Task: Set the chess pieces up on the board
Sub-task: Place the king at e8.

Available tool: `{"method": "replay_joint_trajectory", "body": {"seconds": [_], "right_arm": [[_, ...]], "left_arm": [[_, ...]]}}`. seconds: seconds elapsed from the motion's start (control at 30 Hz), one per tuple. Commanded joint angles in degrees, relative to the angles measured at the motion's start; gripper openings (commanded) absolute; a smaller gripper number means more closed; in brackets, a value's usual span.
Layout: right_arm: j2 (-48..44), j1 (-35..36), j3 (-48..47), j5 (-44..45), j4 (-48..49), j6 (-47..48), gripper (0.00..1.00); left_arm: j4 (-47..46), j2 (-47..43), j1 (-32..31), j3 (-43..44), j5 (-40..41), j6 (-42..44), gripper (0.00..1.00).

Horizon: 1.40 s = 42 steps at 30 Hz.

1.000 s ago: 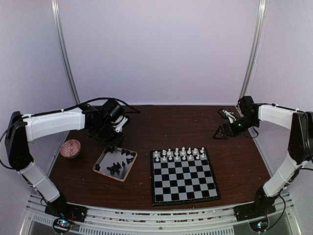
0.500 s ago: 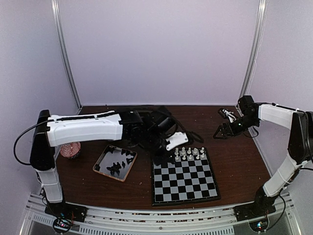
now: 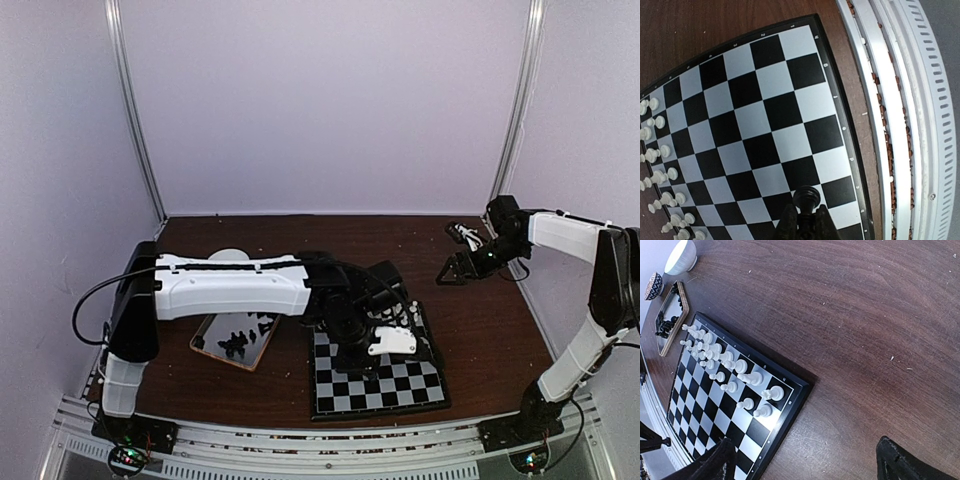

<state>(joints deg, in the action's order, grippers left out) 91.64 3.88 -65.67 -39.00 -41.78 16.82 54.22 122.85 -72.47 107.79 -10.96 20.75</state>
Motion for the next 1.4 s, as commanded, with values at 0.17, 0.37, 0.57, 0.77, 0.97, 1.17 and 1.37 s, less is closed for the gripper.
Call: {"method": "replay_joint_trajectory", "body": {"seconds": [0.17, 0.37, 0.57, 0.77, 0.97, 1.17, 1.37], "right_arm": [[-0.99, 0.08, -1.28, -1.68, -0.86, 0.96, 0.97], [-1.97, 0.08, -0.95, -1.57, -0.96, 1.32, 0.97], [-3.08, 0.08, -0.55, -1.14, -1.13, 1.70, 0.97], [-3.22, 0.08, -0.43, -1.15, -1.43, 2.00, 0.97], [-3.02, 0.08, -0.38, -1.42, -1.48, 2.09, 0.98], [-2.65, 0.08, -0.49, -1.51, -1.75, 2.33, 0.98], [-2.95, 0.06, -0.44, -1.43, -1.81, 2.40, 0.98]], "left_arm": [[4.15, 5.58, -2.33, 5.73, -0.95, 3.35, 0.09], [4.14, 7.04, -3.05, 6.03, -0.68, 3.73, 0.09], [3.97, 8.11, -3.81, 6.10, -0.34, 3.60, 0.10], [3.97, 9.03, -3.91, 6.95, 0.93, 2.72, 0.11], [4.44, 9.86, -3.91, 7.85, 2.09, 1.42, 0.12], [4.49, 9.68, -3.91, 7.86, 2.41, 1.98, 0.23], [3.99, 5.18, -3.91, 7.57, 6.36, 2.39, 0.37]]}}
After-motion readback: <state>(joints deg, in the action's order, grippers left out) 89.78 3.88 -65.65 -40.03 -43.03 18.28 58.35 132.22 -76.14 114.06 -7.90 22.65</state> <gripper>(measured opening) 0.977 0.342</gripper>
